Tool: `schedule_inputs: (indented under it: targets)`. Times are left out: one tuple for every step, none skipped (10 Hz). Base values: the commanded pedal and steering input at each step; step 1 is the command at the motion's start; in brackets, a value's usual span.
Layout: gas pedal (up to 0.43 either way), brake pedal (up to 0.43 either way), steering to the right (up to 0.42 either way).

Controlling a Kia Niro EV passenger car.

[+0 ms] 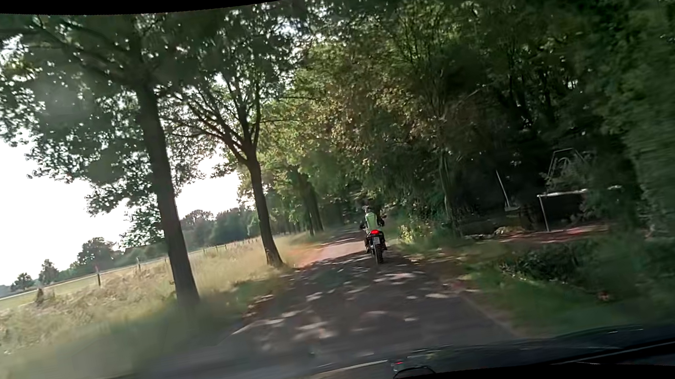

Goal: Follow the waypoints while adhering to traffic rules and regulations

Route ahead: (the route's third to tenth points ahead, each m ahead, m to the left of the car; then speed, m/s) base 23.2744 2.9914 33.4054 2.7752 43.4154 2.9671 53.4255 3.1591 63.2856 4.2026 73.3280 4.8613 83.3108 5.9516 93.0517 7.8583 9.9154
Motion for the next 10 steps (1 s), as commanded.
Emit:
schedule_inputs:
  targets:
    - [0.157,0.0,0.005]
    - [0.157,0.0,0.005]
    - [0.169,0.0,0.005]
    - [0.169,0.0,0.004]
    - [0.169,0.0,0.004]
    - [0.169,0.0,0.002]
    - [0.169,0.0,-0.001]
    - [0.169,0.0,-0.006]
    - [0.169,0.0,-0.008]
    - [0.169,0.0,-0.008]
